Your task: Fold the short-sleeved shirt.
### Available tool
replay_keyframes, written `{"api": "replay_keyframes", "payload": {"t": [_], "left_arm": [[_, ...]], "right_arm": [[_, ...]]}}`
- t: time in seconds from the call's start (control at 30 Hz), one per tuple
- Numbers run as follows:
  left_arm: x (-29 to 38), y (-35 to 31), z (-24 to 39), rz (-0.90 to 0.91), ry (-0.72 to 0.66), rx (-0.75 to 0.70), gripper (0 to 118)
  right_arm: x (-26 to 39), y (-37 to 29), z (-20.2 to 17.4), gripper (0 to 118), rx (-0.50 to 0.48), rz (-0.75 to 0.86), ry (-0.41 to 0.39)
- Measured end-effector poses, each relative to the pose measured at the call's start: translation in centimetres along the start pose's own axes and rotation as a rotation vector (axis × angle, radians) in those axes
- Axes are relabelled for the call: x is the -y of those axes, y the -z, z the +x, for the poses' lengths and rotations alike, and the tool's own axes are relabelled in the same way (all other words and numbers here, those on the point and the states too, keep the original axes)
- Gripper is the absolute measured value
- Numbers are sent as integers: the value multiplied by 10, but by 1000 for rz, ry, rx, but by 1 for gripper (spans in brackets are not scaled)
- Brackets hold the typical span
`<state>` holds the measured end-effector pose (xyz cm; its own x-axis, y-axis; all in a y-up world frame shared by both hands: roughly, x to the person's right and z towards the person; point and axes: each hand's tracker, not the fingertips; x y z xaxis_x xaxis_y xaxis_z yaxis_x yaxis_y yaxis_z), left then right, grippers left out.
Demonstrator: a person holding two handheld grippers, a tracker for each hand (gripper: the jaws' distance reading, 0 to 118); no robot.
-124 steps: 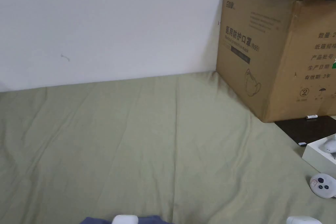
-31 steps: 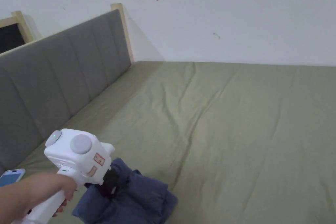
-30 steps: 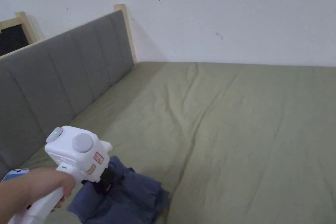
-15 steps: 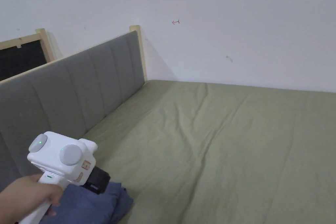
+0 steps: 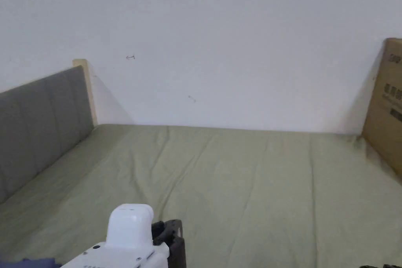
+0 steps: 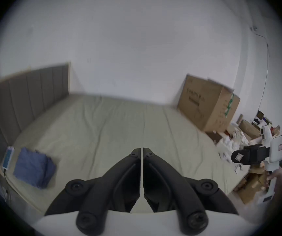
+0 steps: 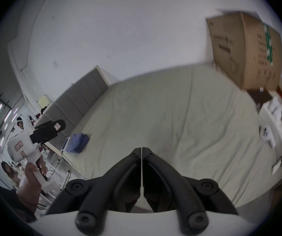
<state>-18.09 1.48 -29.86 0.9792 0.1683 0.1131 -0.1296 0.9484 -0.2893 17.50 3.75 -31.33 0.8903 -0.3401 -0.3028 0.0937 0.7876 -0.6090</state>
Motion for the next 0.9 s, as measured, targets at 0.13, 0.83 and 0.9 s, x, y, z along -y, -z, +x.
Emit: {"api": "replay_keyframes", "payload": {"t": [0.13,0.83,0.9], "left_arm": [[-32,-11,35,192,155,-24,2],[9,-43,74,356,238,-171,99],[9,-43,73,345,219,-156,118]], "right_arm": [[-28,-29,-22,1,88,307,-177],[37,-52,-26,111,417,713,-238],[39,-52,-29,118,450,728,-233]]}}
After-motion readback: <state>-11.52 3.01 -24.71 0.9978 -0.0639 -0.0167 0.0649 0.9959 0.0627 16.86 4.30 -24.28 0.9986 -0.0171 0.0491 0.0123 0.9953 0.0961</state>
